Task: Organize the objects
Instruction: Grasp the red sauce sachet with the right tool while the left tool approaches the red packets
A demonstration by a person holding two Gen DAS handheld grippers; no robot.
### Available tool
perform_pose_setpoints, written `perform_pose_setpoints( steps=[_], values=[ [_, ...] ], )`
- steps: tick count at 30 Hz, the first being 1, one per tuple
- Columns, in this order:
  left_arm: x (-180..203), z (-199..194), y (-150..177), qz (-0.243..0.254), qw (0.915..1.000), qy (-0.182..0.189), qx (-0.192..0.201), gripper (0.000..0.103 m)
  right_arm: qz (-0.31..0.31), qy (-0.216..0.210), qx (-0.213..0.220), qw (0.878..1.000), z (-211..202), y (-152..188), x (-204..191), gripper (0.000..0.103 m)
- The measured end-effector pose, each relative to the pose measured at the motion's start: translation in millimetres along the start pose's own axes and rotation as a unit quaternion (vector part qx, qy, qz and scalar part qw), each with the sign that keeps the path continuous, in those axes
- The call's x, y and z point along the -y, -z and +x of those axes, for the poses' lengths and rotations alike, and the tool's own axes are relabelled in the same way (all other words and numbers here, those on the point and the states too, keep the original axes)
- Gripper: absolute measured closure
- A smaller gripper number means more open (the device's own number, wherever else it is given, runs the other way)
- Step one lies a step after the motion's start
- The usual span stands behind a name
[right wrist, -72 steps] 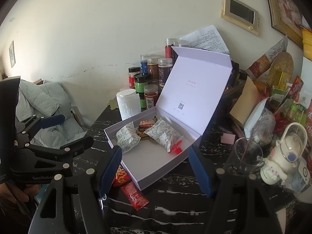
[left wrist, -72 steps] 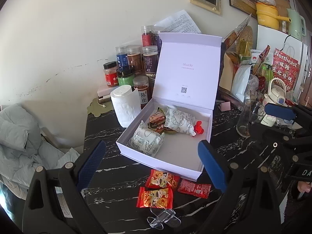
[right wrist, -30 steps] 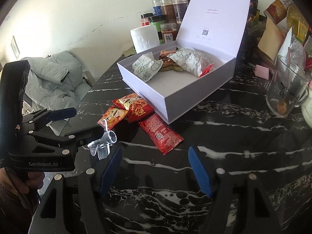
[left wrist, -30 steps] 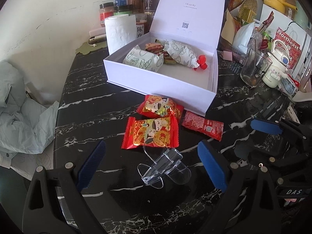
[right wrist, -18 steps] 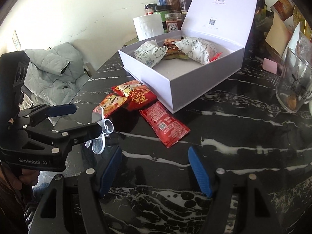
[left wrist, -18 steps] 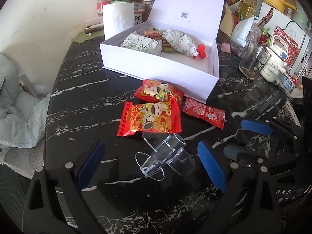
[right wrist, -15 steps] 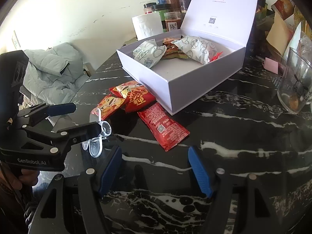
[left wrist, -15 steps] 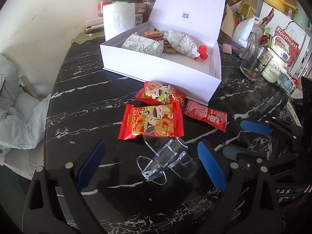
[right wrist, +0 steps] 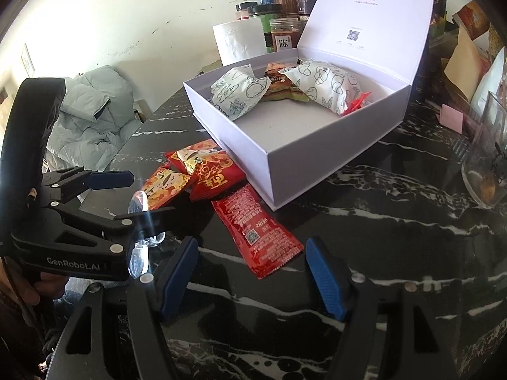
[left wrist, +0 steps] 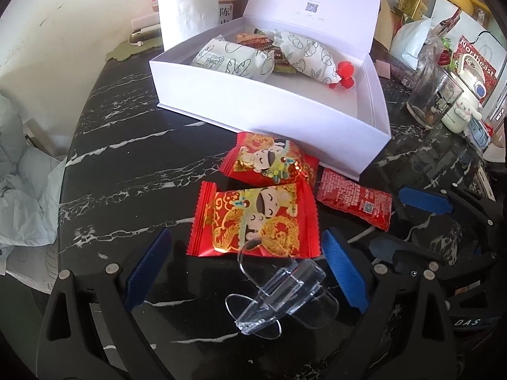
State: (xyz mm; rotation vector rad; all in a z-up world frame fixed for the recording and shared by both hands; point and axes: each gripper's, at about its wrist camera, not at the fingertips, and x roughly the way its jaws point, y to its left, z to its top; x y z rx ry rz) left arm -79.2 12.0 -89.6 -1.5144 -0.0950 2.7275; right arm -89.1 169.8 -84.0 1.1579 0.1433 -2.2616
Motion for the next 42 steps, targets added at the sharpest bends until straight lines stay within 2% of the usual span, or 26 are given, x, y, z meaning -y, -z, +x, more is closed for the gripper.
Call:
perform_pose_setpoints(
  steps=[9,17,18,20,23,26,31,40,42],
  values=[
    [-9.9,9.6,-1.6,-0.012,0.9998,-0.002,-0.013,0.008,-0.016,0.006,-0.003,1.0,14.5,-11.1,1.4,0.031],
    [-9.9,12.8,-6.0,-0.005,0.9999,-0.012,-0.005,0.008,-0.036,0.013,-0.006,0.999,21.1,-12.9,-4.7,0.031],
    [-9.5,13.1,-6.2,-0.003,0.9999,-0.014,-0.003,0.008,-0.04,0.016,-0.006,0.999,21.3,-12.4,-5.9,0.033],
    [-8.0,13.7,-5.9,0.003,0.9998,-0.018,-0.002,0.008,-0.05,0.028,-0.005,0.998,20.2,-10.8,-9.0,0.042],
    [-7.1,14.0,-5.9,0.008,0.9997,-0.022,-0.003,0.008,-0.053,0.034,-0.003,0.998,18.5,-10.0,-8.4,0.061],
    [-8.2,13.0,-5.5,0.001,0.9998,-0.019,0.001,0.01,-0.047,0.022,-0.002,0.999,16.0,-8.6,-5.7,0.067],
    [-10.0,8.5,-3.5,-0.004,0.9998,-0.016,0.009,0.024,-0.05,0.018,-0.006,0.999,11.3,-3.4,-8.2,0.07],
    [1.3,2.9,4.9,0.011,0.9998,0.014,0.011,0.028,-0.041,0.013,-0.01,0.999,-1.4,10.7,-6.4,0.07],
    [2.6,-1.7,6.2,0.012,0.9996,0.018,0.017,0.032,-0.037,0.014,-0.011,0.999,-4.2,13.6,-4.5,0.07]
  ],
)
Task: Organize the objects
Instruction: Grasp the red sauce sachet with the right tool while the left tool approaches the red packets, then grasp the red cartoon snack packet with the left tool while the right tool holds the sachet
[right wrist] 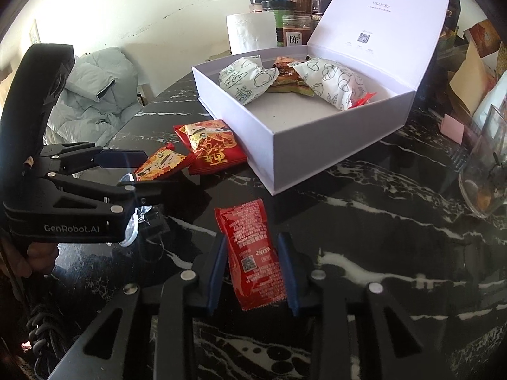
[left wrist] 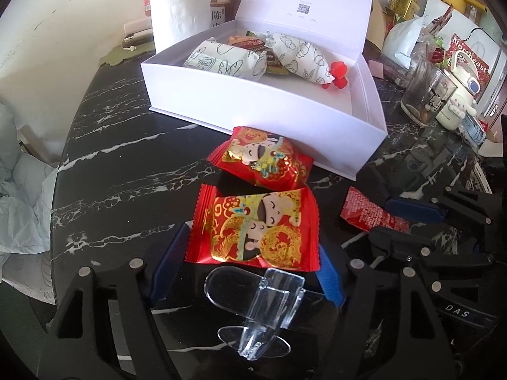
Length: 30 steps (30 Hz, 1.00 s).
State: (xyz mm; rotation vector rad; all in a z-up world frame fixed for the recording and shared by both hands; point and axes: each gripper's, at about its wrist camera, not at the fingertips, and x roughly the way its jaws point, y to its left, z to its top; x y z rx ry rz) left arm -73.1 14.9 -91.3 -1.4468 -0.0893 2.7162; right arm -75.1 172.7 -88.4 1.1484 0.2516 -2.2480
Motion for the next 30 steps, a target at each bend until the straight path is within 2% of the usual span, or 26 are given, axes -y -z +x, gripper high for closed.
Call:
perform_pose_setpoints(
  steps=[6,9,10,15,23,30],
  values=[
    [5.4,-3.9,3.0,0.003,0.9999,0.013,0.0,0.036,0.004,0.003,-0.004,1.0,-6.6,7.4,1.8,0.071],
    [8.2,-8.7,4.0,0.006,0.9998,0.02,0.008,0.043,0.012,0.001,-0.006,1.0,-9.5,10.7,4.4,0.071],
    [8.8,-9.8,3.8,0.006,0.9997,0.022,0.009,0.051,0.014,0.001,-0.006,1.0,-9.8,11.4,4.9,0.072],
    [10.5,-11.6,5.3,0.005,0.9996,0.025,0.009,0.053,0.02,0.004,-0.007,1.0,-14.5,16.6,6.7,0.072],
    [16.2,-24.6,3.1,0.014,0.9987,0.043,0.026,0.079,0.037,-0.003,-0.007,0.999,-18.8,20.6,14.2,0.072],
    [28.2,-34.4,1.6,0.03,0.9974,0.057,0.033,0.089,0.05,-0.006,-0.007,0.999,-23.7,25.1,21.0,0.072]
  ],
)
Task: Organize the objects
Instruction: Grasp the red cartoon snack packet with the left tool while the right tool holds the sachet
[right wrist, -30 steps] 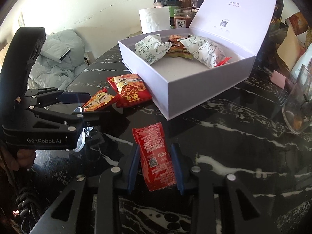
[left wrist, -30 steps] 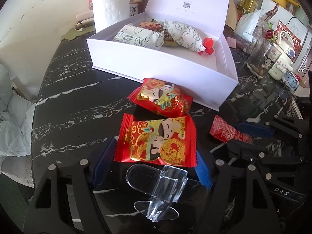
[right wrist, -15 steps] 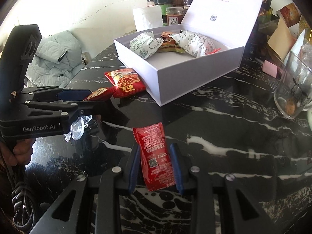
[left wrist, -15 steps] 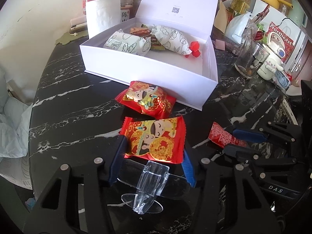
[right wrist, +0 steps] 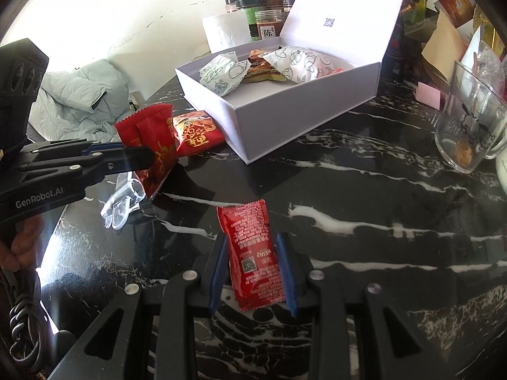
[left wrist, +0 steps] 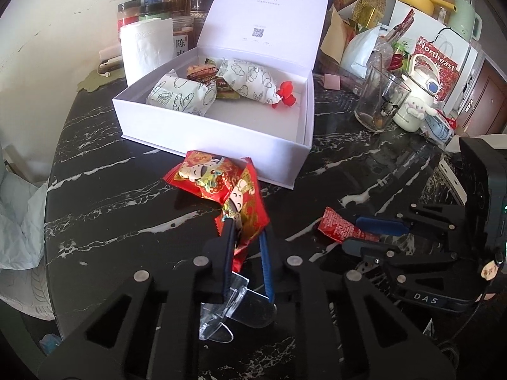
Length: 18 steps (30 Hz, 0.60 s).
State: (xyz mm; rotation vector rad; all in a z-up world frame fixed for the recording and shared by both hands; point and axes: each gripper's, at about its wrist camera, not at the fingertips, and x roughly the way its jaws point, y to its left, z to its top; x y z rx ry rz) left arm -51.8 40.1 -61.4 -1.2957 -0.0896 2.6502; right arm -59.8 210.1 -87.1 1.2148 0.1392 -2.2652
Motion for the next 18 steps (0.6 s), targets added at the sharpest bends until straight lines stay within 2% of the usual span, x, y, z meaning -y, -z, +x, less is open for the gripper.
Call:
perform_pose_setpoints(
  steps=[12,18],
  values=[
    [30.5,0.5,2.2,0.029,0.9971,0.065,-0.025,0.09,0.012,0.01,0.003,1.0,-12.3,12.8,13.1,0.072],
    [47.4,6.3,3.9,0.048,0.9957,0.073,-0.03,0.089,0.014,0.027,0.007,1.0,-19.9,21.8,19.9,0.072]
  ],
)
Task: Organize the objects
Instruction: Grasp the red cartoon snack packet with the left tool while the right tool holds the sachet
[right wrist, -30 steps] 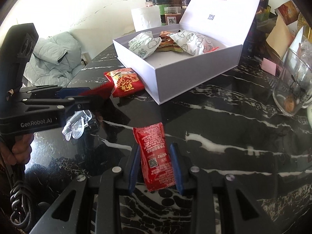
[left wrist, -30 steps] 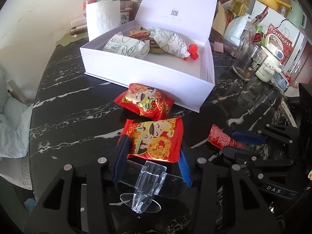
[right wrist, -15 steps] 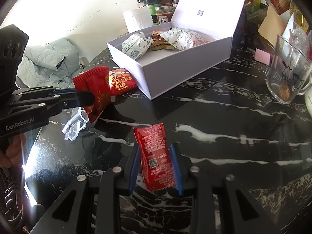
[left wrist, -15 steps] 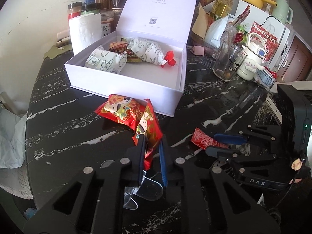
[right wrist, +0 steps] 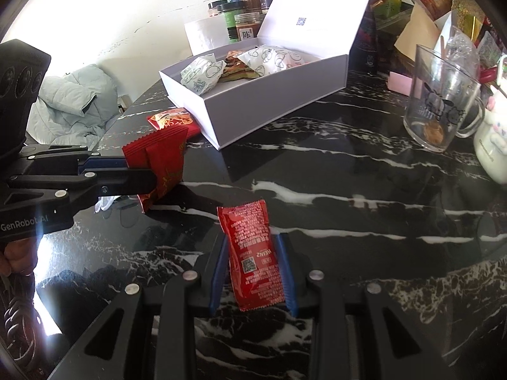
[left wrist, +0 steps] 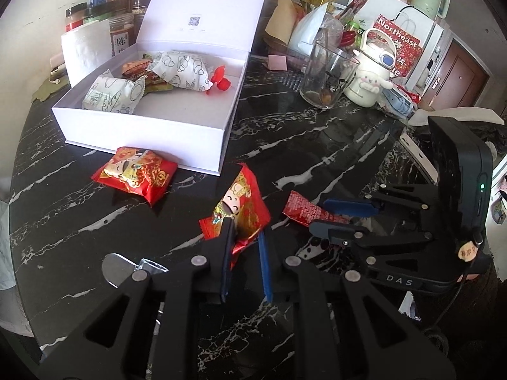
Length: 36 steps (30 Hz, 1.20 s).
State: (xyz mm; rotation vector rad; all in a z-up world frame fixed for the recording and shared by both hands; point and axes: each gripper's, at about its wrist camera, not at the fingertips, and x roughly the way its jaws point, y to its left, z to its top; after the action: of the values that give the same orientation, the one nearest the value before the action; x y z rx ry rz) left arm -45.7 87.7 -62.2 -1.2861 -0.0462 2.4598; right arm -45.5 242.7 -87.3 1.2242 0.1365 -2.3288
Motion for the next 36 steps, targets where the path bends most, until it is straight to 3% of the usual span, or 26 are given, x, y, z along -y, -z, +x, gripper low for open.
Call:
perform_pose_setpoints(
  steps=[3,10,17,21,23,29,36],
  values=[
    [5.7,2.7,0.2,0.008,0.9999,-0.009,0.007,0.087,-0.001,0.003,0.002,1.0,-2.8,3.3,2.2,0.071],
    [4.8,14.3,2.1,0.005,0.9997,-0.024,0.006,0.064,-0.011,0.016,0.009,1.0,-4.6,6.5,4.1,0.068],
    [4.9,27.0,0.2,0.014,0.9992,-0.037,0.0,0.05,-0.026,0.018,0.013,0.999,-3.2,7.8,1.5,0.052],
    [5.7,33.1,-4.0,0.019,0.9989,-0.043,-0.002,0.046,-0.033,0.023,0.018,0.999,-3.2,9.2,1.1,0.048],
    [7.6,36.7,-6.6,0.026,0.9985,-0.048,-0.003,0.038,-0.038,0.028,0.019,0.999,-2.9,9.6,1.0,0.048],
    [16.4,46.7,-11.5,0.058,0.9967,-0.056,-0.007,0.03,-0.048,0.037,0.028,0.998,-1.9,10.6,1.3,0.048],
    [14.9,55.5,-10.0,0.059,0.9964,-0.059,-0.015,0.029,-0.037,0.054,0.039,0.997,-0.1,9.0,4.4,0.051]
  ],
)
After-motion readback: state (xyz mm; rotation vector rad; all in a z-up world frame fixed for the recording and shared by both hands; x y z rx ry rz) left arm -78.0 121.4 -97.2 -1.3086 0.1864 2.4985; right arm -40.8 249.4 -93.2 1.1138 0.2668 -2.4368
